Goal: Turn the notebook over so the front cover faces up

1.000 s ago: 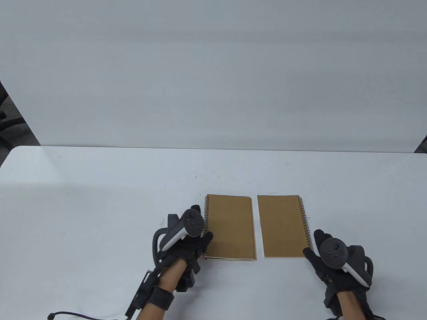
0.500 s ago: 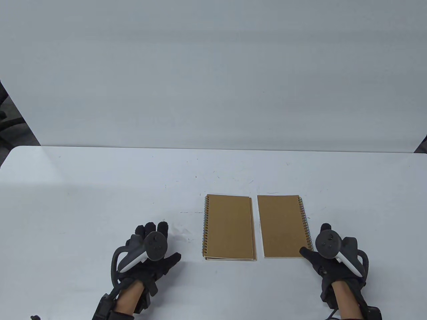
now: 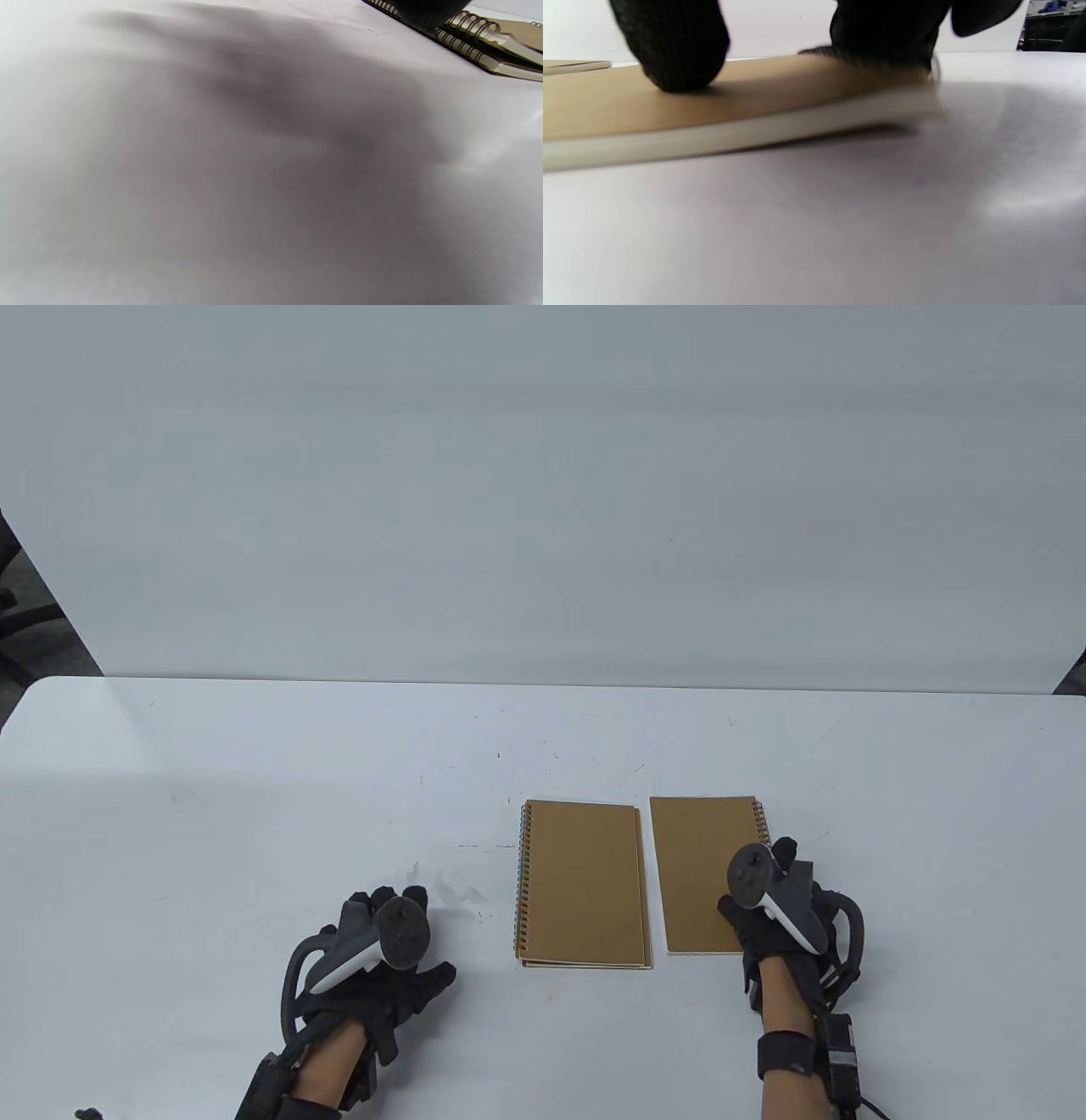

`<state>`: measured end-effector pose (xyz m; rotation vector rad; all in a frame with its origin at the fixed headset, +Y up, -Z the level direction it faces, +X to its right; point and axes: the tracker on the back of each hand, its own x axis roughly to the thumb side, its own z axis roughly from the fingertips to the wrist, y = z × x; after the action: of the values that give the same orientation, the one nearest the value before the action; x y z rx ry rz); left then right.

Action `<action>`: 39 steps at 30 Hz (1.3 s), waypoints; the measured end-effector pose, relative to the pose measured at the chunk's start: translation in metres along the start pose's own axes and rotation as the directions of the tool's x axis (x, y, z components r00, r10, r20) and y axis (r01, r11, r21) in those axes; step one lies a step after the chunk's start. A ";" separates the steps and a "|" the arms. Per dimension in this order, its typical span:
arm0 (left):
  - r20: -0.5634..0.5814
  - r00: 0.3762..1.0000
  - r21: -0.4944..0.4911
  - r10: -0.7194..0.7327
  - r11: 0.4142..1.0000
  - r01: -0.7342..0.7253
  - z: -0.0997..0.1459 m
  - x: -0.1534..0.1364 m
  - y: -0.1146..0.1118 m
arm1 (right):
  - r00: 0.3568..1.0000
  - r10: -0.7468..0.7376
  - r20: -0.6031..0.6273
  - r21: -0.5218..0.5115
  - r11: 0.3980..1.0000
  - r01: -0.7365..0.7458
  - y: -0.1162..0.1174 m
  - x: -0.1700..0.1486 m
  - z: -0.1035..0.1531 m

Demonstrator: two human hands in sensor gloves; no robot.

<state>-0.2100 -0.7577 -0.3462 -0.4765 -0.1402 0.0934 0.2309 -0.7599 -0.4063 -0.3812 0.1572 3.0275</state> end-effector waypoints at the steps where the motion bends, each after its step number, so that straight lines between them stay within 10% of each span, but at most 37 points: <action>1: -0.004 1.000 0.005 0.005 1.000 -0.005 0.000 0.000 0.000 | 0.998 -0.061 -0.003 0.003 0.998 0.061 0.000 -0.002 -0.002; 16: 0.016 0.997 -0.026 0.078 0.997 -0.078 0.002 -0.005 0.002 | 0.965 -0.253 0.069 -0.037 0.966 0.256 -0.094 0.043 0.018; 21: 0.024 0.995 -0.045 0.098 0.994 -0.097 0.002 -0.004 0.000 | 0.993 -0.050 0.104 -0.074 0.996 0.058 -0.112 0.092 0.036; 39: 0.040 0.989 -0.096 0.145 0.985 -0.141 0.001 -0.002 -0.002 | 0.955 0.256 0.148 -0.112 0.964 -0.241 -0.061 0.225 0.052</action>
<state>-0.2115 -0.7595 -0.3444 -0.5773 -0.1569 0.2397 0.0077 -0.6771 -0.4185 -0.1290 0.0567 3.3062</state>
